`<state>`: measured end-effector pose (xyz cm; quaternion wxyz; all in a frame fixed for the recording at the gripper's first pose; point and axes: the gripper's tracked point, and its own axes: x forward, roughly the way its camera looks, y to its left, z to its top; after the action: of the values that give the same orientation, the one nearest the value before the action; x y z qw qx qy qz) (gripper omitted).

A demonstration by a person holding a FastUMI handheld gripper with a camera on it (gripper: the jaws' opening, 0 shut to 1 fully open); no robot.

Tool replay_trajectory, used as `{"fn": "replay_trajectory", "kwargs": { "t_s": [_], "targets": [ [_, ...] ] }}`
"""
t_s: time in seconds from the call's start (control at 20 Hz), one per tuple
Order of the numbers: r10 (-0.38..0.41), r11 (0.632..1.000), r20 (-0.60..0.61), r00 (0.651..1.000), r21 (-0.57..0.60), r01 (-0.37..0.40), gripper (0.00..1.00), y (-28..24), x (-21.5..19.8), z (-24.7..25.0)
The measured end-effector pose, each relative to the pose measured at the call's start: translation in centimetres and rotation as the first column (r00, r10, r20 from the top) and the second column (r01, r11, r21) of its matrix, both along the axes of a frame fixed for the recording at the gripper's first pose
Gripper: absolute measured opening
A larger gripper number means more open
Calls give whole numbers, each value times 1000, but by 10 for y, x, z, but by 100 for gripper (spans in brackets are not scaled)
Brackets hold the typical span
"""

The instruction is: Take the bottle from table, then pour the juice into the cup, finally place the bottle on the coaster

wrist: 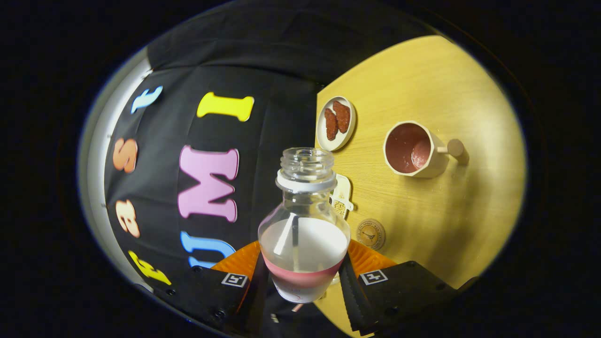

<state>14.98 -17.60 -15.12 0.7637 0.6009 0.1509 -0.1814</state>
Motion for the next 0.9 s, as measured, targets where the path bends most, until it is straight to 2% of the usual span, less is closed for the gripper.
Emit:
{"fn": "replay_trajectory", "kwargs": {
  "t_s": [0.1, 0.15, 0.25, 0.35, 0.5, 0.6, 0.75, 0.9],
  "targets": [
    [80, 982, -29, 996, -170, -84, 72, 16, -4, 7],
    [110, 959, -43, 993, -257, -118, 71, 22, -5, 11],
    [162, 892, -81, 984, -415, -181, 71, 36, -5, 14],
    [193, 803, -145, 970, -544, -241, 71, 46, -5, 11],
    [205, 632, -207, 957, -719, -290, 71, 57, 10, 13],
    [199, 522, -242, 949, -794, -312, 72, 65, 20, 9],
    [202, 412, -227, 953, -863, -293, 72, 79, 48, 5],
    [153, 273, -253, 955, -918, -287, 71, 75, 70, -13]
  ]
}}
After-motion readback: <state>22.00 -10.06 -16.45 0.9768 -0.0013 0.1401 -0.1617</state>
